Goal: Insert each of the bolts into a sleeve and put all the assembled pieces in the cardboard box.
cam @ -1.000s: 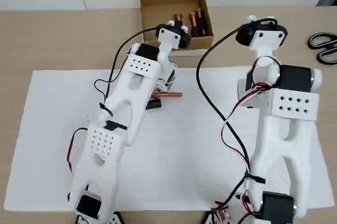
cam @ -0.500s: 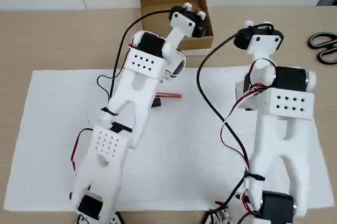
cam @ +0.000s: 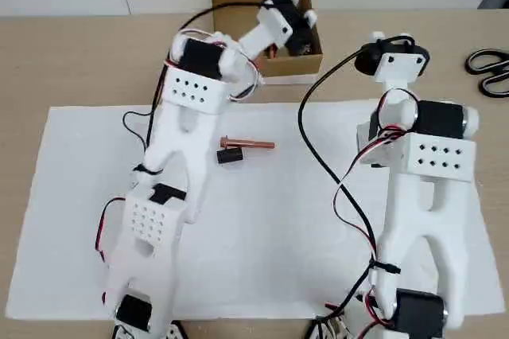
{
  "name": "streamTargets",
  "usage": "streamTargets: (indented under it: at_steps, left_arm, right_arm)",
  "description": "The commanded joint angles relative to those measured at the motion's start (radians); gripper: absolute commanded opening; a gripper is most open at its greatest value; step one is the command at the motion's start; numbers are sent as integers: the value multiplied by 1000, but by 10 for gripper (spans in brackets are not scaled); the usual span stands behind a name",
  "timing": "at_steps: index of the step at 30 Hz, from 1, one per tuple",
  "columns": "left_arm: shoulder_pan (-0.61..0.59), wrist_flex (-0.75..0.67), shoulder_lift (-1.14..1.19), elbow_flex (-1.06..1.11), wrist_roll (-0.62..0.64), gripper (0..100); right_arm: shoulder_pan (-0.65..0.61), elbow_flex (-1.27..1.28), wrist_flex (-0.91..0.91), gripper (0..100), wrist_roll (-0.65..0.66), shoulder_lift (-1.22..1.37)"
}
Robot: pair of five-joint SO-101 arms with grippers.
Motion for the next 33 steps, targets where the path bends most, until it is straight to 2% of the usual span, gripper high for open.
streamTargets:
  at_steps: [1, 6, 10, 17, 26, 33]
  left_arm:
    - [-3, 20, -210, 87, -2, 5]
    - [2, 21, -502, 464, 29, 5]
    - [9, 20, -697, 789, -3, 5]
    - [14, 17, -879, 1257, -413, 5]
    - [5, -41, -862, 1337, -779, 5]
    - [-21, -44, -655, 1328, -904, 5]
  right_arm:
    - [5, -5, -18, 5, -5, -47]
    - [2, -5, -18, 5, -5, -47]
    - [-1, -5, -18, 5, -5, -47]
    - [-1, -5, -18, 4, -9, -47]
    - [-1, -5, -7, 4, -12, -48]
    - [-2, -5, 8, 4, -12, -48]
